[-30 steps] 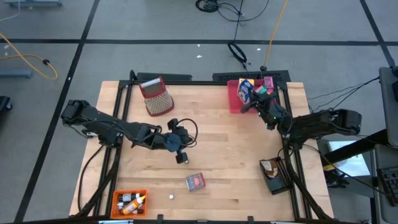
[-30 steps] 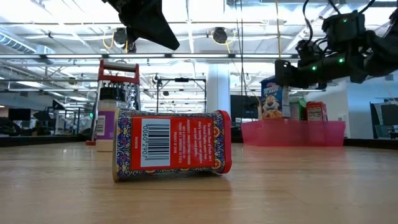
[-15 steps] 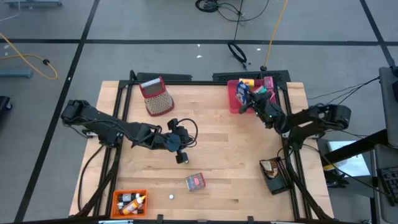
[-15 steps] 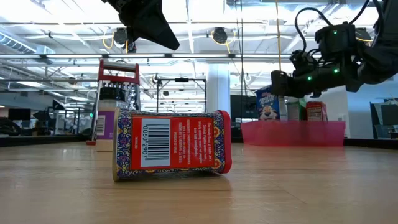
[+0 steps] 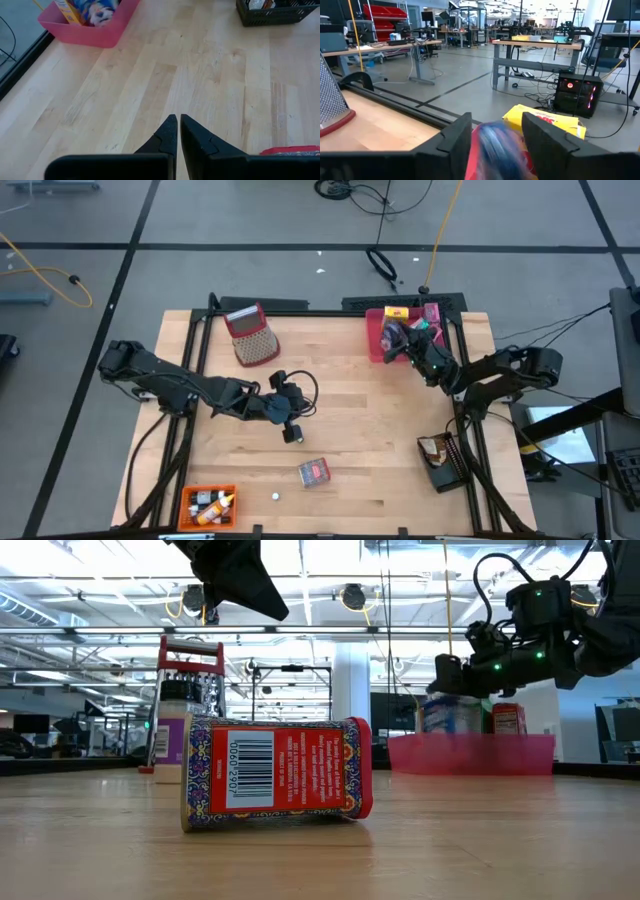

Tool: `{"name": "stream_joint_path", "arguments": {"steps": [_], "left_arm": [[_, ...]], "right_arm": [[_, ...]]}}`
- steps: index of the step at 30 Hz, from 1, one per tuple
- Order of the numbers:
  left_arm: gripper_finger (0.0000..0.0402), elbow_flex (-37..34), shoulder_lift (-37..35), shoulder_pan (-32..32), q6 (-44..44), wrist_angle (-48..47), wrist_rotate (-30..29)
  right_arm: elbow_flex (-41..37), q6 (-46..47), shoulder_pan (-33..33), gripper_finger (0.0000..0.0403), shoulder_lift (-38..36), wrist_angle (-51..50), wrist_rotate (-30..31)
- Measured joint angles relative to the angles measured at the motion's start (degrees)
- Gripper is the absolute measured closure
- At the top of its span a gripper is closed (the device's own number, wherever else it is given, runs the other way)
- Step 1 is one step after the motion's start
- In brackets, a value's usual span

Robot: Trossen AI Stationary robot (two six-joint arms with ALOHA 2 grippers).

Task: Pick & Place Kitchen Items
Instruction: Put the violet seasoning bottle into the black bin

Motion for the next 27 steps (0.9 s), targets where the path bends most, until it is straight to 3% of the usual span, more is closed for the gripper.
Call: {"name": "stream_joint_path", "arguments": {"steps": [11,15,23,27], "left_arm": [[0.0380,0.0,0.0,0.0,-0.1,-0.2,0.0],[0.0380,0.0,0.0,-0.2,-0.1,-0.8,0.5],[0.0379,0.0,0.0,-2.6,-3.4,-7.9,6.9],[0.0350,0.0,0.0,-4.0,-5.1,-9.2,8.4]], "right_arm": [[0.0,-1.9,2.2,0.0187,-2.1,2.3,0.0],[0.0,-4.4,5.8,0.0187,-6.2,3.0,-0.1],[0.0,-6.8,15.7,0.0191,-12.0,3.0,-0.2],[0.0,-7.8,19.7,0.0192,-12.6,3.0,-0.2]]}}
